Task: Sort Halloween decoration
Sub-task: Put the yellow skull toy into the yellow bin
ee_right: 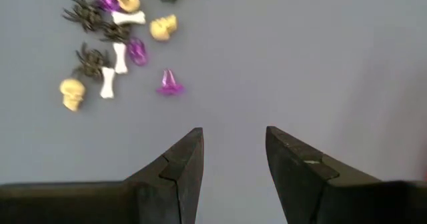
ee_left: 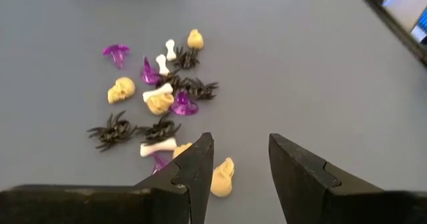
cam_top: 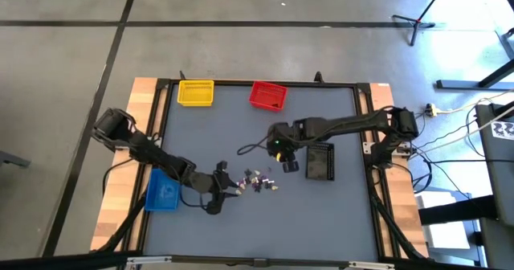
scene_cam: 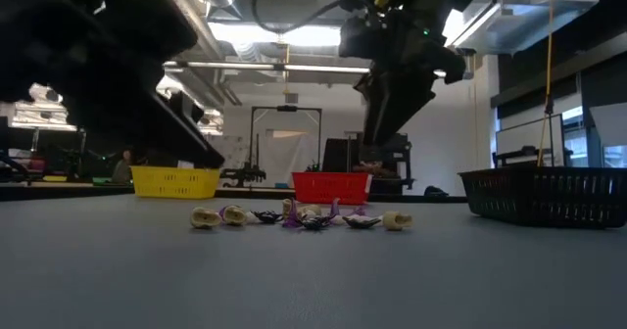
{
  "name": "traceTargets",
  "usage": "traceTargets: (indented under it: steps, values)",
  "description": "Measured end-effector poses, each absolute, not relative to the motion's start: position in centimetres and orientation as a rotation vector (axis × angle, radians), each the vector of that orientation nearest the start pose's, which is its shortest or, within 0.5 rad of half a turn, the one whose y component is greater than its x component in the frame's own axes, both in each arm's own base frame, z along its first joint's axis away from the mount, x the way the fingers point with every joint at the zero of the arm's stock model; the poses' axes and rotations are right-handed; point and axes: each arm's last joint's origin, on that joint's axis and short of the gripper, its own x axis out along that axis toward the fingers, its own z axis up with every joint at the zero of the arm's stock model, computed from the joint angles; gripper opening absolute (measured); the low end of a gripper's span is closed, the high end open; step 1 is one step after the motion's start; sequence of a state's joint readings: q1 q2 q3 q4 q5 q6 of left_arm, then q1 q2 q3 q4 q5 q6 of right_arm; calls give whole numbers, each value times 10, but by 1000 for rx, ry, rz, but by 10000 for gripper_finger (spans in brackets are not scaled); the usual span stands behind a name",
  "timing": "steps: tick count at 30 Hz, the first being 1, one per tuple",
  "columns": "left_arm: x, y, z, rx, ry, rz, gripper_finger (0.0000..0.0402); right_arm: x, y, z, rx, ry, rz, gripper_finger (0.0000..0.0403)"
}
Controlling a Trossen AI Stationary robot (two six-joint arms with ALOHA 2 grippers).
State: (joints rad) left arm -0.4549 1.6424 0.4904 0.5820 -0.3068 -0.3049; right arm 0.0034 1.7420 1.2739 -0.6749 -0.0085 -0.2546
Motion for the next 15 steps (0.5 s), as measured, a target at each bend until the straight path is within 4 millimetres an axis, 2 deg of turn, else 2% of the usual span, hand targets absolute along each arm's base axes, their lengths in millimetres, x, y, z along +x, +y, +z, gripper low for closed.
traceTargets:
  steps: [6, 15]
  values:
    - [251, -113, 104, -72, 571, -55, 137, 354, 10, 220, -239, 1093, 172, 161]
    - [252, -113, 95, -59, 581, -31, 137, 354, 9, 220, -241, 1093, 167, 161]
